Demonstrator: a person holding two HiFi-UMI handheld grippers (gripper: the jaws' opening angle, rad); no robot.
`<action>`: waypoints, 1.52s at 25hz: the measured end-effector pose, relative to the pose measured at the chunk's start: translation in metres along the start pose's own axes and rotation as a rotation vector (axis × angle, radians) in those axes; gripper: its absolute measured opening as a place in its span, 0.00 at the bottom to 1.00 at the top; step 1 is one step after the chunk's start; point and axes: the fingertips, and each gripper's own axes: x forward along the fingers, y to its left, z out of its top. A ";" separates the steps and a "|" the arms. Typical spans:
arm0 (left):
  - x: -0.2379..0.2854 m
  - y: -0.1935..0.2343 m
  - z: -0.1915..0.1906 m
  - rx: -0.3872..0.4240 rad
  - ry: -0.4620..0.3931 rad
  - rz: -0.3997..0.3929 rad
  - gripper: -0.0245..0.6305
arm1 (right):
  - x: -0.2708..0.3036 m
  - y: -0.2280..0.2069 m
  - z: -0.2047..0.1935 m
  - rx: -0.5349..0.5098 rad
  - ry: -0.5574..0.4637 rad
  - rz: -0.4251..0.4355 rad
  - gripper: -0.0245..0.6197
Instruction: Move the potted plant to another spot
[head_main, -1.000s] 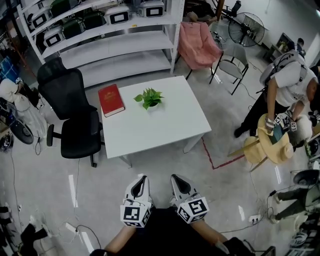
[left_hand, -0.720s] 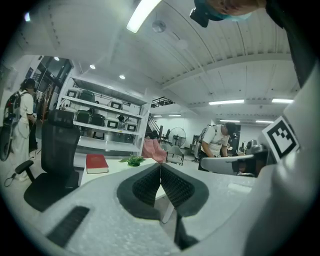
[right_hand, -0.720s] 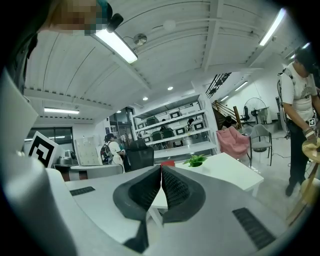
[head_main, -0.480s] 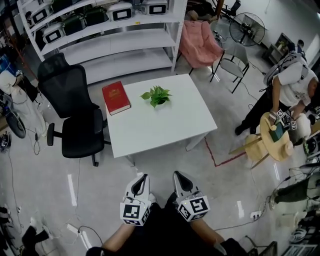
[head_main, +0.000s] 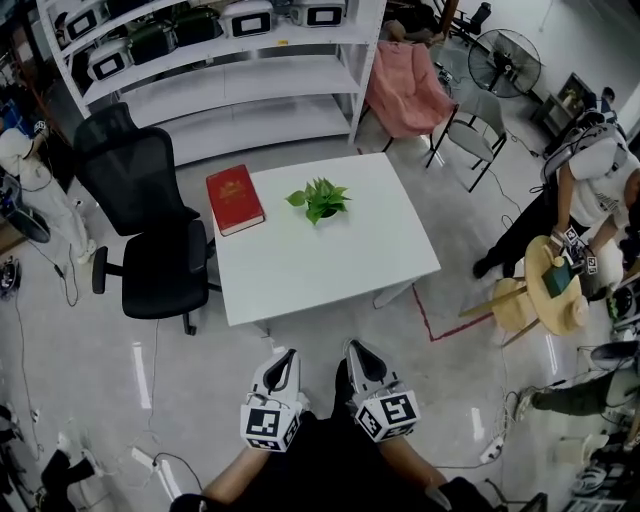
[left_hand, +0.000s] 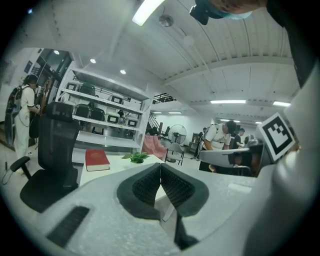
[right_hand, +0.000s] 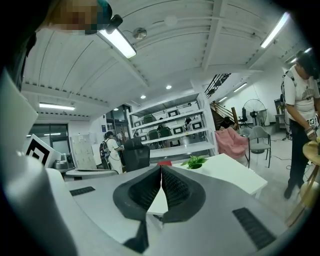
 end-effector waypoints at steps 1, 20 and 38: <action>0.009 0.001 0.002 0.001 -0.001 0.004 0.06 | 0.006 -0.006 0.002 -0.001 0.001 0.006 0.06; 0.201 0.014 0.039 -0.032 0.010 0.130 0.06 | 0.142 -0.145 0.037 -0.004 0.078 0.166 0.06; 0.310 0.005 0.075 -0.060 -0.012 0.345 0.06 | 0.229 -0.257 0.047 -0.115 0.193 0.368 0.06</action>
